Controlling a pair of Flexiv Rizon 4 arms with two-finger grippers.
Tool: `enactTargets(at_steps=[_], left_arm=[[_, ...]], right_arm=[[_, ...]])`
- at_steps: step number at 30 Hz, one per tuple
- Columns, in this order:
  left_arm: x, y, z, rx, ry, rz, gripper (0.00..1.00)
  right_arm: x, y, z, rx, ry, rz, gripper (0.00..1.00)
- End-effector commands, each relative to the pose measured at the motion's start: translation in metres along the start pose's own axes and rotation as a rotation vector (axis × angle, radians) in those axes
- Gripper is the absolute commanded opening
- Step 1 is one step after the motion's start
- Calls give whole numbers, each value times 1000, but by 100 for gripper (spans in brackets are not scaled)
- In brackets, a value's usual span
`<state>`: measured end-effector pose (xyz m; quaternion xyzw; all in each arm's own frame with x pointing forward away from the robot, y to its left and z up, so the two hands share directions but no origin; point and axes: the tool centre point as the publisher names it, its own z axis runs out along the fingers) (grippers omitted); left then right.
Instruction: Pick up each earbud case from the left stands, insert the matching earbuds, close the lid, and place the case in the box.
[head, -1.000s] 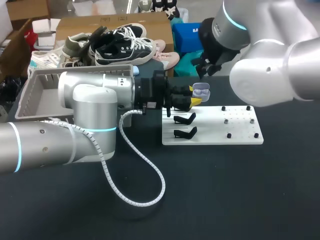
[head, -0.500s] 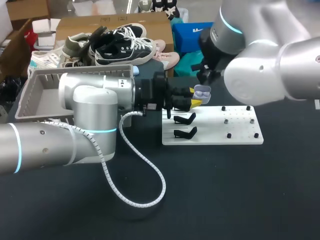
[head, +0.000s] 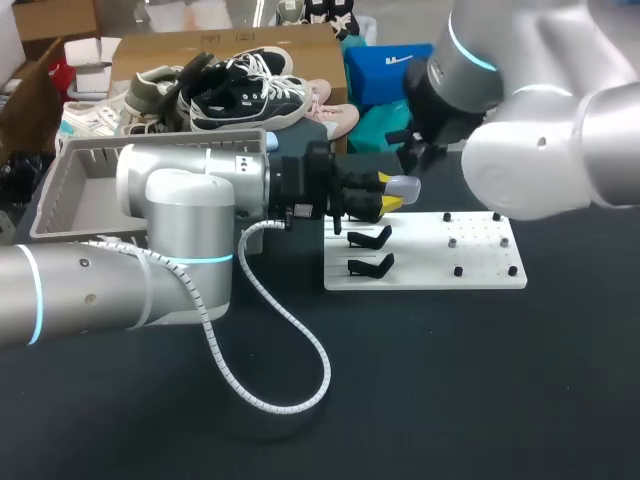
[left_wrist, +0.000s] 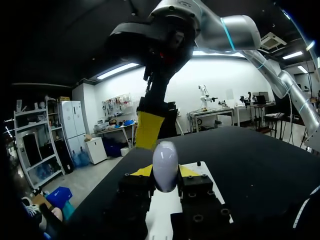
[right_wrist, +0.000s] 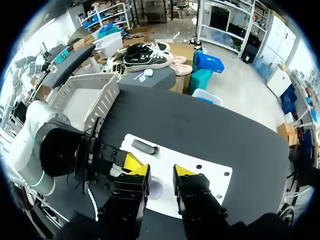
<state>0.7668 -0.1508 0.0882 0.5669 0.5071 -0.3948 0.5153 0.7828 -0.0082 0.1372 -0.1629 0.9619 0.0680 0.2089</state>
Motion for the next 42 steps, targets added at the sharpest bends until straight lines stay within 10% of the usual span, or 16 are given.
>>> enactTargets(at_steps=[1, 11, 20, 42], left_arm=[[0, 0, 0, -2, 0, 1, 0], [0, 0, 0, -2, 0, 1, 0], [-4, -5, -20, -29, 1, 26, 0], [-8, -27, -229, -378, 257, 93, 0]], right_arm=[[11, -2, -28, 14, -73, 13, 29], [27, -11, -76, 21, -176, 89, 31], [57, -15, -67, 11, -129, 198, 30], [72, 20, -61, 66, -125, 235, 32]])
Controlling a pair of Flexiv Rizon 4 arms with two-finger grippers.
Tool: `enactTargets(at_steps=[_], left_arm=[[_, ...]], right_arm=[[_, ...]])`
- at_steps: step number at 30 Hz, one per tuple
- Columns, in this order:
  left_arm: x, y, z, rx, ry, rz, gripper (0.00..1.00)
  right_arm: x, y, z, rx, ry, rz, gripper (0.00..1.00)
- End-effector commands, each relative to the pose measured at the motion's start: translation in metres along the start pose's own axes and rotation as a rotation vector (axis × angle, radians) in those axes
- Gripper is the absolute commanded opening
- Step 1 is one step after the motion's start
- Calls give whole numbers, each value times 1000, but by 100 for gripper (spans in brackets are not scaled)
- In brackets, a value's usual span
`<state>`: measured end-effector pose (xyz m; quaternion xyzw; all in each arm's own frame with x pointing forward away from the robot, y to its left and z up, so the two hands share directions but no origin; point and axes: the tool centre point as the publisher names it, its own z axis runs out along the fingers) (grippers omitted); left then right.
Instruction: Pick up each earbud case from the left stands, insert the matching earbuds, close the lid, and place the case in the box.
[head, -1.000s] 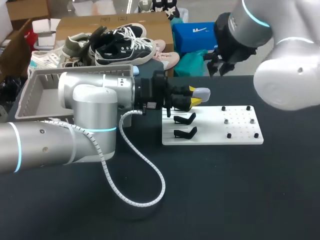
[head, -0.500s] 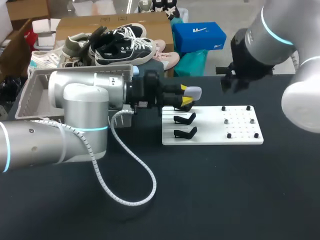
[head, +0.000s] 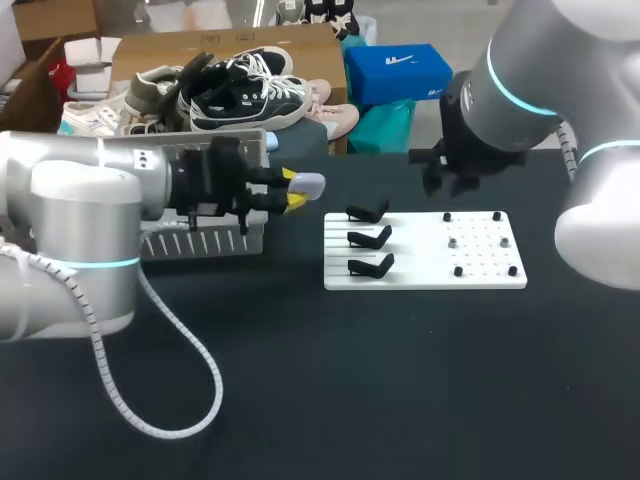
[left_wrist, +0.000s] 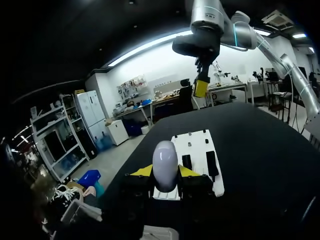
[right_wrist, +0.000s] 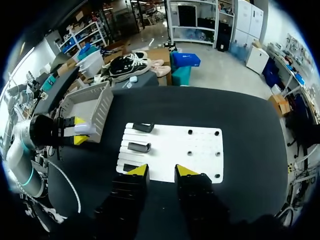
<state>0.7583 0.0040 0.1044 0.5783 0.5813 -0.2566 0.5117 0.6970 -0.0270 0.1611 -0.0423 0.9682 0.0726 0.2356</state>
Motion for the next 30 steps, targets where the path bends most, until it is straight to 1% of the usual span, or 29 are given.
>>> enactTargets(at_steps=[1, 4, 6, 8, 12, 17, 21, 23, 26, 30], left_arm=[[3, -11, -87, -208, 26, 0, 0], [7, -5, -105, -233, 56, 1, 0], [13, 1, -114, -246, 63, -6, 0], [20, 7, -123, -263, 93, -7, 0], [35, 20, -131, -274, 108, -26, 0], [57, 41, -130, -255, 129, -63, 0], [70, 55, -126, -243, 125, -88, 0], [75, 61, -123, -230, 125, -102, 0], [83, 69, -118, -211, 145, -129, 0], [97, 76, -113, -204, 141, -166, 0]], right_arm=[[4, 8, -5, 7, -61, 3, 32], [2, 12, -6, -2, -68, 11, 33], [2, 15, -6, -2, -69, 11, 34], [2, 16, -5, 1, -65, 12, 34], [3, 20, -4, 9, -54, 21, 34], [3, 22, -2, 18, -41, 27, 34], [3, 23, -2, 26, -35, 32, 34], [3, 23, -2, 30, -31, 34, 34], [4, 23, -1, 32, -27, 38, 34], [8, 22, 1, 32, -21, 42, 35]])
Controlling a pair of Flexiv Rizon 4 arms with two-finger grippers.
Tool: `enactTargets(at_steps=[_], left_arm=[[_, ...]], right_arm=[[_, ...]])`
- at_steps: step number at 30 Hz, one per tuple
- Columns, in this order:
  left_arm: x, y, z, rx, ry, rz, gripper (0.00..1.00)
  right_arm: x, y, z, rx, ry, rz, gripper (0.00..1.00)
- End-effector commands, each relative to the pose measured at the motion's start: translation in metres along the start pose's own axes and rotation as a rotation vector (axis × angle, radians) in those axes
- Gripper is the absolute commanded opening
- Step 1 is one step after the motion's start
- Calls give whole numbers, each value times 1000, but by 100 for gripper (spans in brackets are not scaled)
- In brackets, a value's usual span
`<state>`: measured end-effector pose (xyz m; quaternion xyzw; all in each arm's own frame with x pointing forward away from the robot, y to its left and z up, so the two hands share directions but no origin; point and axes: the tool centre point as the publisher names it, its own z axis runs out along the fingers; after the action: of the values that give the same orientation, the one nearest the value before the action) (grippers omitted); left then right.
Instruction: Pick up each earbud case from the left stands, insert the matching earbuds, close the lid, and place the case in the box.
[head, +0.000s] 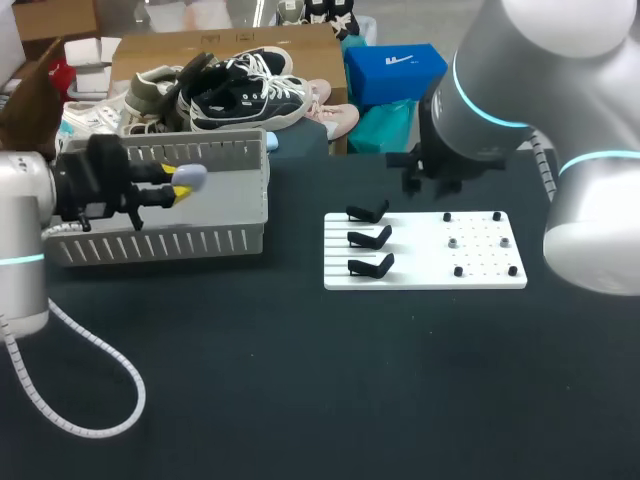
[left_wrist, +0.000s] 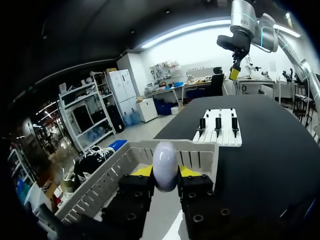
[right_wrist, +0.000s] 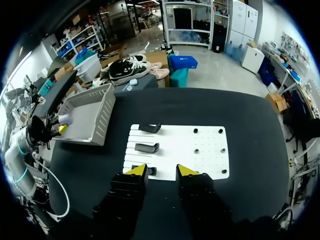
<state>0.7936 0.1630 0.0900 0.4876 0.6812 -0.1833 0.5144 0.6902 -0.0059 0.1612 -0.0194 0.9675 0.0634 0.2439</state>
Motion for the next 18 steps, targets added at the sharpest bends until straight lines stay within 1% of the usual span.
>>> enactTargets(at_steps=[1, 6, 10, 11, 12, 13, 14, 18], left_arm=[[10, 14, 19, 32, 7, -20, 0], [22, 15, 23, 36, 8, -66, 0], [27, 15, 24, 47, 10, -87, 0], [27, 15, 24, 52, 7, -93, 6], [27, 15, 24, 48, 7, -100, 38], [28, 16, 24, 47, 6, -104, 84], [28, 16, 24, 51, 3, -109, 100], [21, 16, 23, 50, -14, -97, 100]], right_arm=[[4, 0, 1, 2, -2, 4, 35], [9, -3, 2, 1, 4, 9, 36], [11, -4, 1, 0, 6, 13, 36], [12, -4, 1, 0, 7, 14, 36], [12, -4, 1, 0, 7, 14, 36], [13, -4, 1, -1, 7, 15, 36], [13, -4, 1, -2, 8, 15, 36], [15, -4, 0, -4, 6, 17, 36]])
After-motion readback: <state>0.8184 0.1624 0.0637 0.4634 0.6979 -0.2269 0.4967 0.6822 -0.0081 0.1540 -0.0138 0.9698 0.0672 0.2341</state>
